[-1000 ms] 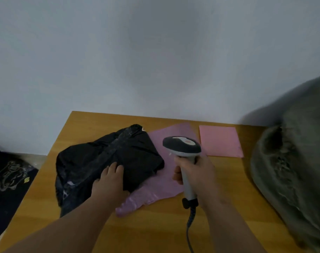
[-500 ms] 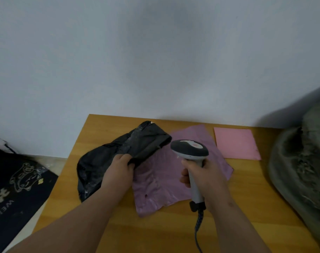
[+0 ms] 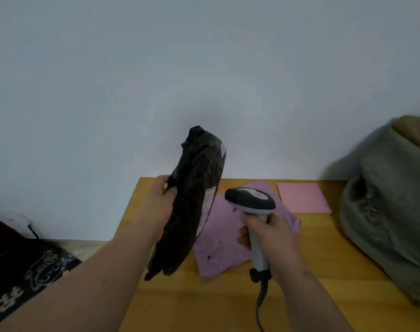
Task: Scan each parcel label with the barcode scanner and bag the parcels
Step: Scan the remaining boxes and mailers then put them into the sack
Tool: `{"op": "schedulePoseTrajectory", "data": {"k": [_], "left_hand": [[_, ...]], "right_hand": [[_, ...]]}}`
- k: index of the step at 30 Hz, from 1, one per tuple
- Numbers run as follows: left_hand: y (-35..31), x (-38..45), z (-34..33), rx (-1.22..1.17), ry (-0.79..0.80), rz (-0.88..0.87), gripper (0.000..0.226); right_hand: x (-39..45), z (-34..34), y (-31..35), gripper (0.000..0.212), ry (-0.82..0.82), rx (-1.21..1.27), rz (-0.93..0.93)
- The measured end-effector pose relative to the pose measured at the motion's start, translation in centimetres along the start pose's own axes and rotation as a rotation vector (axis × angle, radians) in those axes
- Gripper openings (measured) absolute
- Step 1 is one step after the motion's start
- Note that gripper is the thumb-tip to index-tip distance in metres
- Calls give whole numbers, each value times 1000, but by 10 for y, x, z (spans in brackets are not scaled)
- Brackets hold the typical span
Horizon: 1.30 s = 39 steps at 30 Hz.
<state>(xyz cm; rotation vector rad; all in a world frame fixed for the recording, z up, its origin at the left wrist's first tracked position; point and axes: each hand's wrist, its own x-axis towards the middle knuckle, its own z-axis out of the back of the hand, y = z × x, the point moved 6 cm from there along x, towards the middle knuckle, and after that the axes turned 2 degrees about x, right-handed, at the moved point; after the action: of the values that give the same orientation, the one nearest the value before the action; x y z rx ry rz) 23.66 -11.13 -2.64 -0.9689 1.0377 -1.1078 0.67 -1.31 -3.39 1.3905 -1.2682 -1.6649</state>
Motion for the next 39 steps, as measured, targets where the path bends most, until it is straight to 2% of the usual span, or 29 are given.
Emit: {"op": "schedulePoseTrajectory", "data": {"k": [3, 8, 19, 28, 39], "left_hand": [[-11, -17, 2, -109, 37, 9, 25], [-29, -45, -6, -139, 69, -14, 29], [-84, -77, -46, -125, 26, -83, 27], [-103, -114, -116, -161, 35, -70, 27], [-116, -145, -157, -194, 21, -90, 26]], "right_hand": [[-23, 8, 4, 11, -11, 65, 33], [-57, 31, 11, 7, -36, 143, 69], [-87, 103, 20, 12, 10, 79, 105], [-102, 190, 23, 7, -8, 33, 117], [-123, 242, 22, 8, 43, 33, 106]]}}
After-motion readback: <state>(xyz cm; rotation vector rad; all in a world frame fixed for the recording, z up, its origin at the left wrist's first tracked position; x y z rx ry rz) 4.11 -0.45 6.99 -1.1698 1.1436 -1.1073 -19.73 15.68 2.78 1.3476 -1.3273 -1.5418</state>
